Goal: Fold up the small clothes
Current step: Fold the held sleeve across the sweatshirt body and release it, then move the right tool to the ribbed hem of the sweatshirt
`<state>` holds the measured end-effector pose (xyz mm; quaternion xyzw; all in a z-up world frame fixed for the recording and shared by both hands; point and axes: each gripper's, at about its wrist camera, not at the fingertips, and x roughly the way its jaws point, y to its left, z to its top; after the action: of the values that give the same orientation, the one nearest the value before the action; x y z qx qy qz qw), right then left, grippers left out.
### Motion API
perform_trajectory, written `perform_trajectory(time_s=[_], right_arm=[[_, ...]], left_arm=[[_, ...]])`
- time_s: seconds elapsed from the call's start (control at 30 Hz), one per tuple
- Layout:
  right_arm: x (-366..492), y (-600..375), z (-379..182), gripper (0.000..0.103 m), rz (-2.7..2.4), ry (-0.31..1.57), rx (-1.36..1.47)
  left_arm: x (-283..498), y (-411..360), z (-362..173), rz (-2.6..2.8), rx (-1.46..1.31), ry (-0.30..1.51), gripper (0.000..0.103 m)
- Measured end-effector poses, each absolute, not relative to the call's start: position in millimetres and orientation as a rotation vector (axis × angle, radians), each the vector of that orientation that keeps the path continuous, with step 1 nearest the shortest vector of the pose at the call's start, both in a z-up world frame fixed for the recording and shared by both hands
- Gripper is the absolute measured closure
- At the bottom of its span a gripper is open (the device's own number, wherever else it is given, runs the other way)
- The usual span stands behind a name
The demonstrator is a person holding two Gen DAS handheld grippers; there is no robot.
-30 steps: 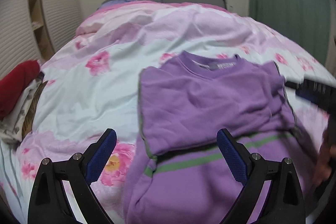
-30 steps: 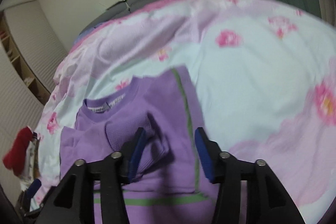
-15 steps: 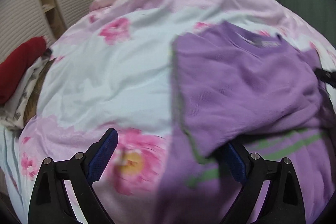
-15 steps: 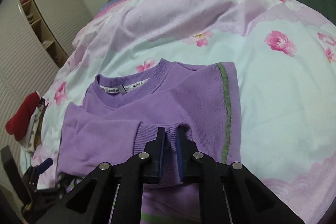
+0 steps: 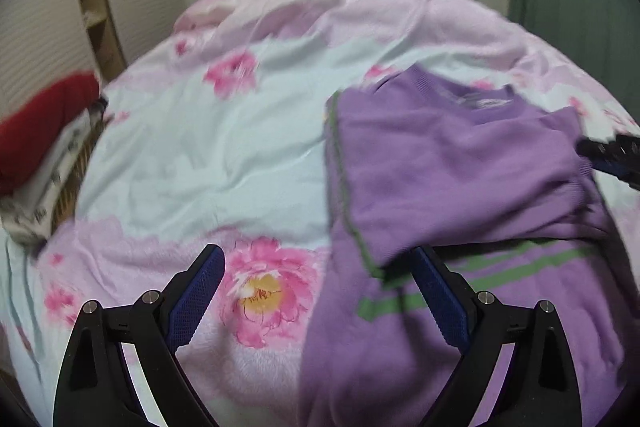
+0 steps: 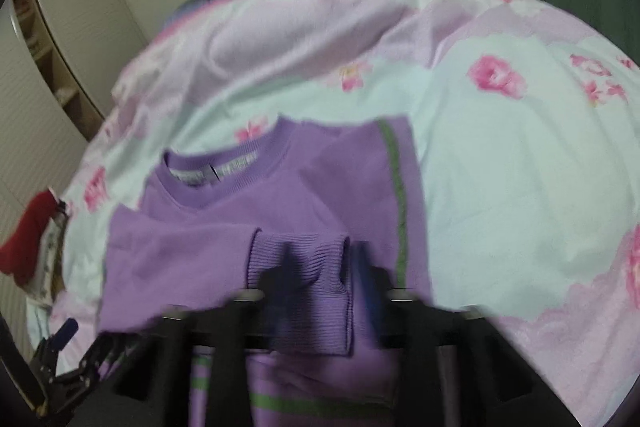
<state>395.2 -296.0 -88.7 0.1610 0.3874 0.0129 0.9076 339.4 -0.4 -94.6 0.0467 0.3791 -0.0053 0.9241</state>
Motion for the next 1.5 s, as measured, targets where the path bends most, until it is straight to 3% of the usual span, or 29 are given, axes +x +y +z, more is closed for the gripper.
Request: perform_trajectory(time_s=[0.03, 0.23, 0.4, 0.53, 0.57, 0.63, 0.67, 0.8, 0.93, 1.2, 1.23, 1.37, 1.5], right_arm=[[389, -297, -85, 0.044, 0.027, 0.778, 0.329], [362, -299, -79, 0.044, 0.079, 0.756, 0.291], [363, -290, -90, 0.059, 0.107, 0.786, 0.23], [371, -285, -104, 0.06, 0.128, 0.816, 0.212], [374, -284, -108, 0.069, 0.144, 0.828, 0.215], [376, -283, -113, 0.078, 0.151, 0.83, 0.208], [375, -283, -112, 0.094, 0.149, 0.818, 0.204], [362, -295, -95, 0.095, 0.152, 0.759, 0.241], [347, -295, -83, 0.095, 0.122, 0.723, 0.202], [359, -296, -121, 0.093, 0.066, 0.851, 0.216], [358, -296, -117, 0.091, 0.065, 0.843, 0.218], [352, -295, -98, 0.063, 0.047, 0.788, 0.187], [359, -292, -84, 0.061, 0.035, 0.747, 0.151]], left_arm=[[337, -4, -87, -0.03, 0.107, 0.764, 0.007], [352, -20, -57, -0.113, 0.146, 0.692, 0.007], [392, -31, -63, -0.147, 0.193, 0.702, 0.007], [417, -32, -78, -0.172, 0.184, 0.747, 0.007], [422, -32, -81, -0.17, 0.185, 0.758, 0.007], [431, -30, -89, -0.158, 0.183, 0.786, 0.007], [433, -29, -91, -0.153, 0.178, 0.797, 0.007], [431, -31, -94, -0.163, 0.168, 0.797, 0.007], [429, -35, -99, -0.17, 0.186, 0.798, 0.007], [435, -24, -118, -0.139, 0.165, 0.829, 0.006], [433, -24, -115, -0.135, 0.172, 0.823, 0.006], [424, -22, -98, -0.139, 0.171, 0.77, 0.007], [433, -29, -88, -0.144, 0.21, 0.748, 0.007]])
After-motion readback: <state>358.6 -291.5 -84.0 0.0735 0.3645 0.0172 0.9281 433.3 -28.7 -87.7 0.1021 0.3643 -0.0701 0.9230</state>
